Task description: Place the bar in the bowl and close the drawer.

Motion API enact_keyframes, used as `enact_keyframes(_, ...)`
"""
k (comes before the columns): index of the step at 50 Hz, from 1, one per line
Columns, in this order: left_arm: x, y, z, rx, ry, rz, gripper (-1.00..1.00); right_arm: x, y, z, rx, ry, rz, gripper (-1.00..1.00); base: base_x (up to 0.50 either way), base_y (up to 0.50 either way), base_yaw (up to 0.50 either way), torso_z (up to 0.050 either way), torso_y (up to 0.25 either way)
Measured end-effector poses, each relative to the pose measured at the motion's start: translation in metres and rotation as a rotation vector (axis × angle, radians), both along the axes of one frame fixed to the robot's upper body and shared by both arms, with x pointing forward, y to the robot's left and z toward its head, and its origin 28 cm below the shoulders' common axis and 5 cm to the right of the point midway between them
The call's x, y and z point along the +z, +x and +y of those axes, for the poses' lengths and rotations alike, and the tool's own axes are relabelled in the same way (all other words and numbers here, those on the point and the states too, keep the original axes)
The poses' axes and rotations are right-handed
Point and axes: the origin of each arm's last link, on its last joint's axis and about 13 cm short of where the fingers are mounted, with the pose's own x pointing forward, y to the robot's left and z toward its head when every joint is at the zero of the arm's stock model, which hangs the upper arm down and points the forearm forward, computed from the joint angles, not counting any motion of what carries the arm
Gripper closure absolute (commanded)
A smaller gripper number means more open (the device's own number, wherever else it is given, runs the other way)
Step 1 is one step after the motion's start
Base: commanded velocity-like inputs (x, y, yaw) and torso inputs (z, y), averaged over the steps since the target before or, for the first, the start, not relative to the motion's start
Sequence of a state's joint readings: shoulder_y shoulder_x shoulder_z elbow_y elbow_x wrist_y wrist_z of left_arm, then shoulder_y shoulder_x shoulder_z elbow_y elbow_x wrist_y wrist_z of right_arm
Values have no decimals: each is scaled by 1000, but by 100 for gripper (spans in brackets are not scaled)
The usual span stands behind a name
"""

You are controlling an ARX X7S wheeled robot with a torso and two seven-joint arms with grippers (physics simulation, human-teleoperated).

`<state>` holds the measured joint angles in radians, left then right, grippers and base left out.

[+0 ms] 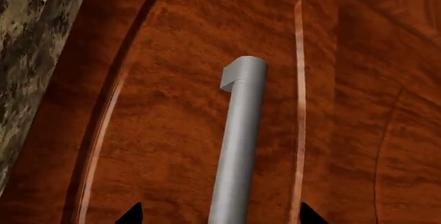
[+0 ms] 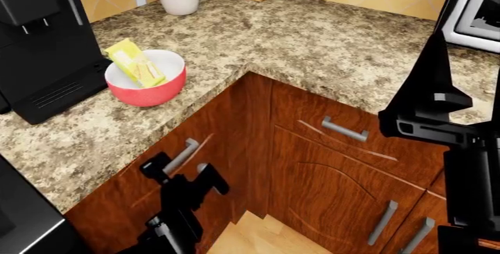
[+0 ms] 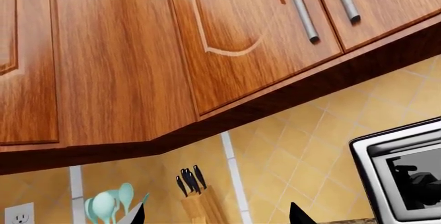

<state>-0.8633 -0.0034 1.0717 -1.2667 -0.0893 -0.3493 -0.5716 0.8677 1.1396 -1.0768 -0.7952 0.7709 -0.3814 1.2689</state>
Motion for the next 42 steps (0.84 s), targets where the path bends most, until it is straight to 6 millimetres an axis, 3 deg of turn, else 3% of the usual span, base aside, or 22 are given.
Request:
enact_keyframes(18, 3, 1, 14, 55, 18, 9, -100, 1, 0, 1, 3, -7, 0, -100, 0, 0, 0, 0, 0)
enact_keyframes(42, 5, 2, 13, 63, 11, 9, -100, 1, -1, 2, 2, -10, -1, -100, 4, -1, 5, 0, 0)
